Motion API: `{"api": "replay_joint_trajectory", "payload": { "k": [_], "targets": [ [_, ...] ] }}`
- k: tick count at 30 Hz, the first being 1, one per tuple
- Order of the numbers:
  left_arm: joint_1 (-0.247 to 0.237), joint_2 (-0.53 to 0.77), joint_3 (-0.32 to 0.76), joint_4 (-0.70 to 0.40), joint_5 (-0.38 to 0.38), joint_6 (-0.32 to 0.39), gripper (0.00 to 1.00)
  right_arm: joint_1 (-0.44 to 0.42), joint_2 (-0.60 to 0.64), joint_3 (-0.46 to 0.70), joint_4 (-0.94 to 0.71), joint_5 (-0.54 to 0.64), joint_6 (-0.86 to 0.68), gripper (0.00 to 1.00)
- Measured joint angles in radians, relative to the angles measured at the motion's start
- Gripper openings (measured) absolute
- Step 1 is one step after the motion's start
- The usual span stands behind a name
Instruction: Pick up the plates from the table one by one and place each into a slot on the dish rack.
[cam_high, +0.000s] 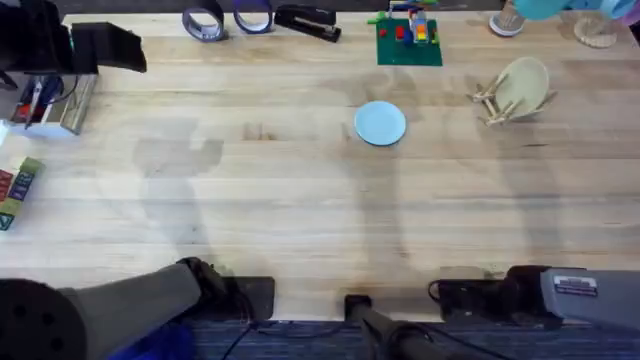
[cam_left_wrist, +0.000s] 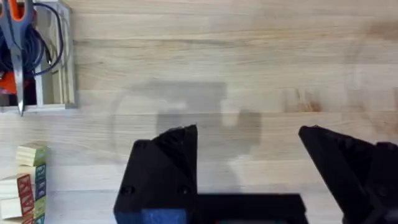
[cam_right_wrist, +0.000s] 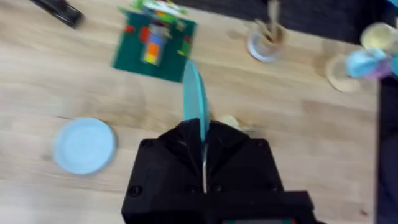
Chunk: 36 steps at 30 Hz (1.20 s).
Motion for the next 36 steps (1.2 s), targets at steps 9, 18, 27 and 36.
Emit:
{"api": "replay_joint_trajectory", "payload": {
  "k": [9, 18, 27, 36],
  "targets": [
    [0.000, 0.000, 0.000, 0.000, -0.007, 0.000, 0.993, -0.067, 0.004, 0.000, -0.011, 0.030, -0.166, 0.030],
    [0.000, 0.000, 0.000, -0.030, -0.009, 0.000, 0.993, -0.068, 0.057, 0.000, -0.116, 0.089, -0.182, 0.031],
    [0.000, 0.000, 0.000, -0.048, -0.010, 0.000, 0.993, -0.083, 0.159, 0.000, -0.141, 0.111, -0.169, 0.031],
    [0.000, 0.000, 0.000, -0.048, -0.010, 0.000, 0.993, -0.110, 0.225, 0.000, -0.152, 0.115, -0.163, 0.031]
  ]
}}
